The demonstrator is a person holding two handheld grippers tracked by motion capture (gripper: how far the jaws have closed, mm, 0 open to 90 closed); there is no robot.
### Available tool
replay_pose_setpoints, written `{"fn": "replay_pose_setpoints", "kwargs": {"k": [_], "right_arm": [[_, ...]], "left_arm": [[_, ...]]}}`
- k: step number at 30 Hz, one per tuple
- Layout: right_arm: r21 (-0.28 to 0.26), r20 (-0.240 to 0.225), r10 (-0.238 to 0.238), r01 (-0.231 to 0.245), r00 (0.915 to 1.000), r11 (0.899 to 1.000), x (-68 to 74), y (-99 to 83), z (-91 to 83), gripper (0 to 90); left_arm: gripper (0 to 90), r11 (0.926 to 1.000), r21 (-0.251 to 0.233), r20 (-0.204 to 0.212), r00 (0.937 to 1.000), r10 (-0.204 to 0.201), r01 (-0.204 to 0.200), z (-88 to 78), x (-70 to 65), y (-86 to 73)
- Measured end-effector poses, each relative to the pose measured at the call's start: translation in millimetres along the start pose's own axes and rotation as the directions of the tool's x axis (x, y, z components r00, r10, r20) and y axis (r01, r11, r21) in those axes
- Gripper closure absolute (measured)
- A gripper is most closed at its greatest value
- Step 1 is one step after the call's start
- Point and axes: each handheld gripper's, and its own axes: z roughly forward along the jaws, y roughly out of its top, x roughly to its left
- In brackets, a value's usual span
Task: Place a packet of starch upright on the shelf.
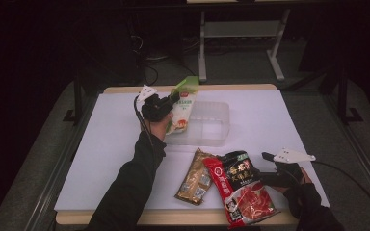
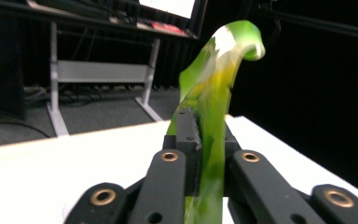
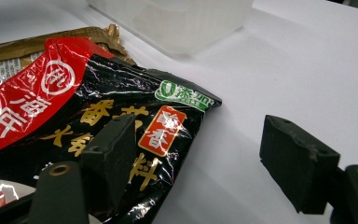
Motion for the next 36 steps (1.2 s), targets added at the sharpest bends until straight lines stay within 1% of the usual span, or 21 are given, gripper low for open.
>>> {"fn": "replay_pose_setpoints", "kwargs": {"k": [2,3,5,6,8,9,12,15,16,19,22,24,26,27,30,31,32,33,34,35,36], "right_arm": [[0.001,-0.001,-0.003,0.003,1.0000,1.000,0.6,0.2,0.0,26.0],[0.001,0.000,-0.004,0.004,1.0000,1.000,0.9,0.2,0.0,26.0],[0.003,0.000,-0.004,0.004,1.0000,1.000,0.9,0.2,0.2,26.0],[0.005,0.000,-0.003,0.003,1.0000,1.000,0.9,0.0,0.5,26.0],[0.007,-0.001,-0.003,0.003,1.0000,1.000,0.8,-0.5,0.9,26.0],[0.009,-0.002,-0.004,0.004,1.0000,1.000,0.8,-0.7,1.1,26.0],[0.011,-0.001,-0.004,0.004,1.0000,1.000,1.0,-0.8,1.4,26.0],[0.016,-0.003,-0.004,0.005,1.0000,1.000,1.6,-1.0,1.8,26.0],[0.018,-0.002,-0.006,0.006,1.0000,1.000,1.6,-1.2,2.0,26.0],[0.023,-0.004,-0.008,0.008,1.0000,1.000,1.7,-1.3,3.1,25.9],[0.031,-0.004,-0.010,0.010,0.9999,0.999,2.6,-1.2,3.7,26.0],[0.030,-0.006,-0.007,0.007,1.0000,1.000,2.7,-1.1,3.8,26.0],[0.030,-0.005,-0.009,0.009,0.9999,0.999,2.7,-1.0,4.1,26.0],[0.031,-0.005,-0.010,0.010,0.9999,0.999,2.8,-1.0,4.3,25.9],[0.032,-0.007,-0.011,0.011,0.9999,0.999,3.2,-1.1,4.4,25.9],[0.032,-0.007,-0.010,0.011,0.9999,0.999,3.2,-1.1,4.4,25.9],[0.032,-0.007,-0.010,0.010,0.9999,0.999,3.1,-1.1,4.5,25.9],[0.031,-0.006,-0.010,0.010,0.9999,0.999,3.1,-1.1,4.6,25.9],[0.032,-0.006,-0.010,0.010,0.9999,0.999,3.0,-1.1,4.7,25.9],[0.034,-0.006,-0.011,0.011,0.9999,0.999,3.1,-1.1,4.8,25.9],[0.034,-0.006,-0.011,0.012,0.9999,0.999,3.2,-1.1,4.9,25.9]], "left_arm": [[84.8,1.0000,-0.002,0.016,0.9999,0.007,-0.007,-2.7,3.0,-2.0],[84.9,0.9999,0.006,0.013,0.9998,0.012,-0.012,-3.8,3.7,-2.5],[85.5,0.9991,0.024,0.029,0.9990,0.034,-0.035,-5.7,4.8,-2.9],[85.4,0.9979,0.036,0.033,0.9981,0.052,-0.053,-6.7,4.5,-3.3],[85.1,0.9916,0.079,0.035,0.9944,0.100,-0.102,-8.0,4.1,-4.7],[83.6,0.9895,0.090,0.038,0.9932,0.110,-0.113,-8.7,4.4,-5.4],[80.1,0.9786,0.127,0.057,0.9862,0.156,-0.162,-13.3,5.3,-7.3],[77.0,0.9624,0.155,0.077,0.9740,0.213,-0.223,-19.7,4.7,-8.0],[74.1,0.9565,0.167,0.086,0.9699,0.228,-0.239,-21.6,3.9,-8.6],[71.7,0.9406,0.187,0.101,0.9579,0.269,-0.284,-28.1,2.2,-9.9],[66.9,0.9316,0.197,0.120,0.9507,0.286,-0.305,-35.3,1.4,-10.6],[66.0,0.9243,0.206,0.124,0.9455,0.301,-0.321,-40.3,0.7,-12.0],[66.5,0.9144,0.219,0.135,0.9387,0.317,-0.340,-44.4,1.2,-14.0],[66.6,0.9108,0.228,0.139,0.9374,0.320,-0.344,-46.5,1.6,-15.1],[71.3,0.9041,0.239,0.147,0.9335,0.327,-0.354,-54.3,2.5,-19.7],[72.0,0.9014,0.240,0.157,0.9308,0.330,-0.360,-56.7,3.4,-21.5],[77.3,0.9017,0.243,0.175,0.9305,0.322,-0.358,-58.8,3.4,-23.9],[77.2,0.9017,0.243,0.175,0.9305,0.322,-0.358,-58.8,3.4,-23.9],[77.9,0.8835,0.263,0.190,0.9185,0.347,-0.388,-62.3,1.2,-29.0],[79.5,0.8689,0.284,0.200,0.9113,0.360,-0.405,-62.7,-0.8,-31.7],[80.1,0.8520,0.301,0.206,0.9015,0.380,-0.428,-62.5,-2.8,-34.4]]}}
